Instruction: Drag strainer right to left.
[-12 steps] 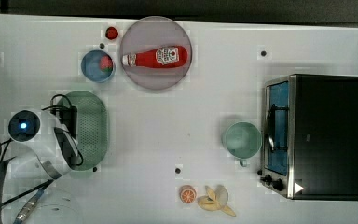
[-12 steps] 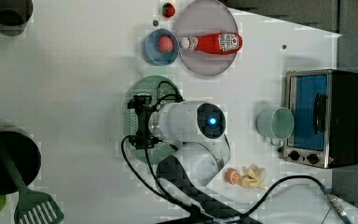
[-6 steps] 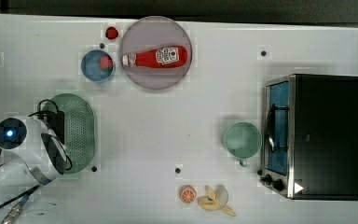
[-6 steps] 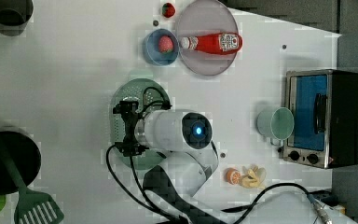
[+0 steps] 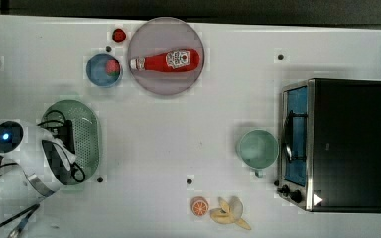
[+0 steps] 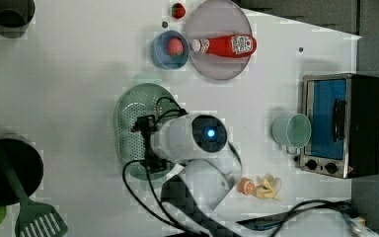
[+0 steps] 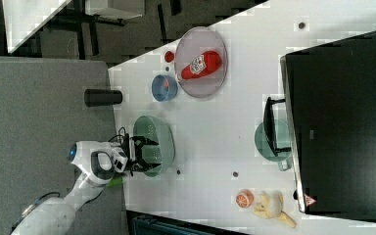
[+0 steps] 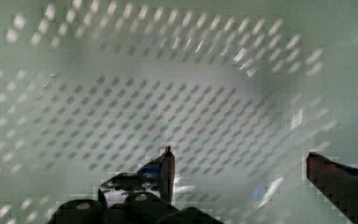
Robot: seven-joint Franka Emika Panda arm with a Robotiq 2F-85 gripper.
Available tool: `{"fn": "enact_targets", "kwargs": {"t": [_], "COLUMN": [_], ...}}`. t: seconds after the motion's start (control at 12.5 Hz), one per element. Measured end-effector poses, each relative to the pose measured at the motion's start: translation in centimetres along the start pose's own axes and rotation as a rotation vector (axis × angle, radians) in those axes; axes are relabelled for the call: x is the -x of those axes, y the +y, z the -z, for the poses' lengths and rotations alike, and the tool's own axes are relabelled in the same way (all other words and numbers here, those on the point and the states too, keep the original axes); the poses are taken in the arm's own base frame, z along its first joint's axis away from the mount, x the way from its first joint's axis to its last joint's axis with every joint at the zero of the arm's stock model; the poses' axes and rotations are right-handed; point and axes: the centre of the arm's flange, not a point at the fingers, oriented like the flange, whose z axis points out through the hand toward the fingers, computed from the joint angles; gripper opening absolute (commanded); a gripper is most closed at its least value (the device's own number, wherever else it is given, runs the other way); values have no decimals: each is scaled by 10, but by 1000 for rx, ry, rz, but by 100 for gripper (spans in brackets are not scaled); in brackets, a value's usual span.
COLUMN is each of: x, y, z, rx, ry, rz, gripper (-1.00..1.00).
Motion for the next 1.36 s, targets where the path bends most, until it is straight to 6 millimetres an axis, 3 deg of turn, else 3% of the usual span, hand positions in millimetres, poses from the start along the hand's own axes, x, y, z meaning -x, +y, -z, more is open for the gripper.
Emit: {"fn": "enact_targets", "kwargs": {"t": [0.08,0.16,0.24,0.4,0.48,0.64,0.8,0.96,1.04,1.2,1.36], "x": [-14,-28,-50,-107,-146,-246,-354,-453,-489,-530,-540], "y": [-1,-7,-12,-20,-17,12,60,114,138,170,175], "z": [19,51,92,199,256,358,422,449,453,446,435], "rx": [22,-4,-25,-150,-202,-294,-381,-370,-360,-327,-305], "ry": [2,-7,-3,-36,-58,-64,-46,21,61,28,38], "rz": [23,58,81,114,114,135,180,226,241,231,257], "gripper": [100,100,100,100,100,100,100,100,100,100,100]}}
